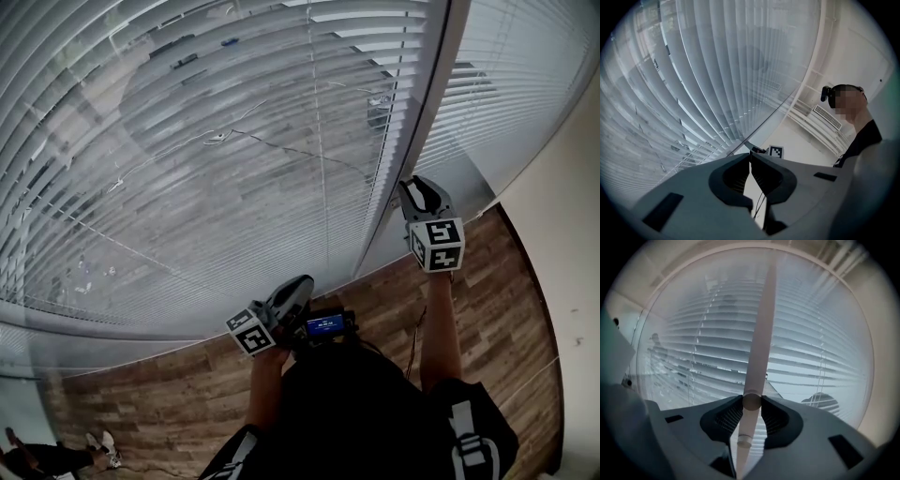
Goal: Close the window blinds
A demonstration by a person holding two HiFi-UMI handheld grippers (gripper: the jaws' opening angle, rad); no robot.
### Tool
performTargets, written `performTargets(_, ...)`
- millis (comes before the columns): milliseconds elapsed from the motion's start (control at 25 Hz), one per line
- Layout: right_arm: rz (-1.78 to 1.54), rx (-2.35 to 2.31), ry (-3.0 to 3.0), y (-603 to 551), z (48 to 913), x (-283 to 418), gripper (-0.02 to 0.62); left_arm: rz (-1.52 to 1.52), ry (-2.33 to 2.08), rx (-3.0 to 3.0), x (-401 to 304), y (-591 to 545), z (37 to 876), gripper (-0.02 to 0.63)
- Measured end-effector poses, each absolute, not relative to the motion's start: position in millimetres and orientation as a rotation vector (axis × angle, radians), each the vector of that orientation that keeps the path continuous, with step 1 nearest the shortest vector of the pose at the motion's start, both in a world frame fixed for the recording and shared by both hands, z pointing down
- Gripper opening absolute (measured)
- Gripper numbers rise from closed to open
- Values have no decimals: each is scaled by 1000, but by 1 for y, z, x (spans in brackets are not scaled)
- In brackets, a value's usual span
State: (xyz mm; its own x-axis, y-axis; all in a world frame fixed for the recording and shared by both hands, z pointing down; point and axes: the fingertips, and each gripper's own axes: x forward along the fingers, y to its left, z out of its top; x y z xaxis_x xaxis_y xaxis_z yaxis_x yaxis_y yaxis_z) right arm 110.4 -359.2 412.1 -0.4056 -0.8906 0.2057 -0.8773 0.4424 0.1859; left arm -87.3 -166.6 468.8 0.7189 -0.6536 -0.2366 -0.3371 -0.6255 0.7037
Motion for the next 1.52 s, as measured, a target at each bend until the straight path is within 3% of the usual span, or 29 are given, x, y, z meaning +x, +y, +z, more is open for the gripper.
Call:
performTargets(400, 1029, 1376, -2894, -363, 415, 114, 130, -638, -745, 2277, -88, -168, 470, 15)
performTargets(680, 1262, 1220, -3047, -362, 406, 109, 132, -631, -744, 2277, -88, -167, 470, 15)
performTargets(880, 1097, 1304, -3030, -359, 409, 113, 133, -628, -748, 2274, -88, -166, 471, 15)
performTargets(1240, -175, 1535, -2439, -353, 407, 111, 133, -625, -748, 2272, -86, -166, 472, 15)
performTargets(1520, -333, 1529, -2274, -354, 406, 106, 132, -625, -743, 2271, -85, -166, 472, 15)
